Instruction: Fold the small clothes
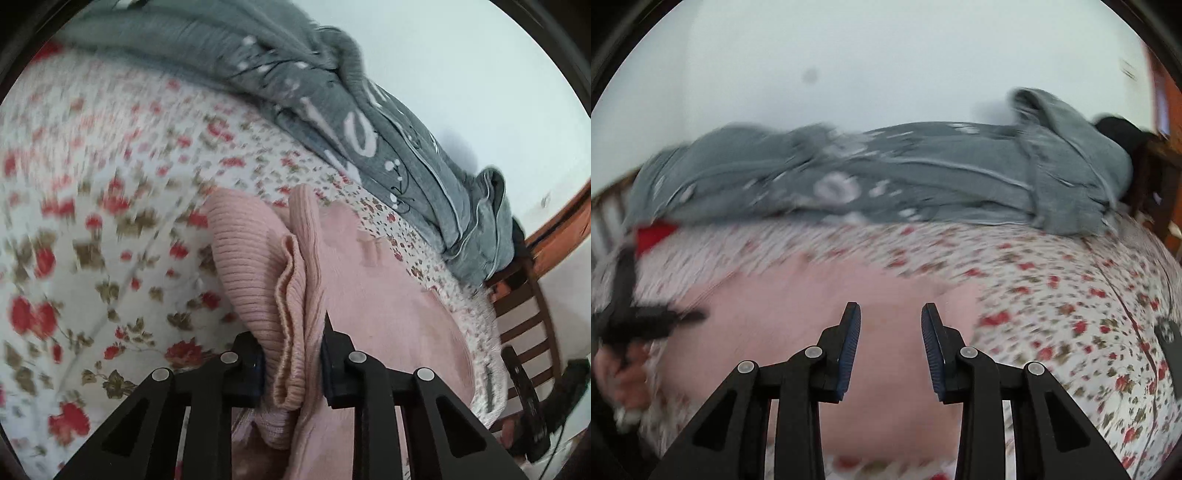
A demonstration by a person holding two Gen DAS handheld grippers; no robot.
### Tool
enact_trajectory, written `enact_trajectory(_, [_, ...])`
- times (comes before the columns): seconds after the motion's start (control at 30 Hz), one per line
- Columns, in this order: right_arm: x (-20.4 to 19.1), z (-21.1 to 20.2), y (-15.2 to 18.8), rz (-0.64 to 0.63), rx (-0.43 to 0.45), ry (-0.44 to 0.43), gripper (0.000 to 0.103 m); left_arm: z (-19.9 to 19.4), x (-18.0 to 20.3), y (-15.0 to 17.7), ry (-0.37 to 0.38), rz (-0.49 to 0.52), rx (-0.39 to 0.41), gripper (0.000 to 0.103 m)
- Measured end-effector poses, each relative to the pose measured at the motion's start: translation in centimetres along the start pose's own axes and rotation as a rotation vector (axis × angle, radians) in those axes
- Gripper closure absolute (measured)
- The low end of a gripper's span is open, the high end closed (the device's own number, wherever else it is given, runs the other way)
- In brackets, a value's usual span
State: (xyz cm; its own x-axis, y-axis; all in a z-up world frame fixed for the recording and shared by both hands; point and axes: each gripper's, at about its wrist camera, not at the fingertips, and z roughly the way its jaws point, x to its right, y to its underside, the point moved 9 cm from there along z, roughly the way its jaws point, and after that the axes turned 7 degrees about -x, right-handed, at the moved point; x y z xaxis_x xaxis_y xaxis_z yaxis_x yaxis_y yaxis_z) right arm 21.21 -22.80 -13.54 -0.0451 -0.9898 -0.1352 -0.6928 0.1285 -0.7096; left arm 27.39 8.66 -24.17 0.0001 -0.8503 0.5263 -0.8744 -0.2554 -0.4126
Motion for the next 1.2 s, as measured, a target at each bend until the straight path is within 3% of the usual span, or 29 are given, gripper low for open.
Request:
enact_trajectory(0.07, [2.6,1.0,0.6,0.059,0.001,-0.016,0.069,-1.2,2.5,-0.7,-0.039,0.054,0.005,0.081])
enact_trajectory(0.13, [5.1,2.0,1.7,0.088,-0.054,-0.01,0.069,-1.8,5.9,-1.3,-0.037,0.103,0.007,0.081])
enact_trajectory(0.27, [10.1,0.7,1.4,0.186,-0.001,0.017,0.069,-1.3,12.7,-1.5,-0.064,0.133,0.002,0.081])
enact_trajectory(0.43, [15.6,0.2,2.5,0.384,-0.004,-0.069,0.069,2.7,21.6,0.6,-0.075,0.24,-0.024,0.081])
enact_trajectory(0.57, [17.8,-0.4,3.2,0.43,-0.004,-0.083,0.069,9.3,25.6,4.8,-0.052,0.253,-0.177,0.08])
enact_trajectory(0.67, [18.5,-1.3,3.6,0.433,0.011,-0.097,0.069,11.4,26.5,7.4,-0.014,0.267,-0.268,0.07])
enact_trajectory(0.7, [18.6,-1.5,3.5,0.429,0.014,-0.102,0.069,11.0,26.8,7.5,0.021,0.266,-0.263,0.066])
enact_trajectory(0.77, [18.4,-1.7,3.5,0.409,0.017,-0.111,0.069,9.1,27.4,7.1,0.127,0.265,-0.23,0.047])
enact_trajectory(0.83, [17.9,-1.8,3.5,0.391,0.017,-0.123,0.069,7.2,27.6,6.3,0.189,0.269,-0.2,0.046])
enact_trajectory(1.0, [14.3,-1.6,1.9,0.395,0.015,-0.27,0.065,2.6,24.7,4.0,0.168,0.292,-0.066,0.043])
enact_trajectory(1.13, [10.6,-0.9,0.4,0.415,-0.002,-0.388,0.045,0.9,20.1,3.2,0.097,0.28,0.027,0.042])
enact_trajectory(1.2, [8.7,-0.1,-0.2,0.435,-0.03,-0.454,0.044,1.1,17.4,3.2,0.068,0.271,0.04,0.042])
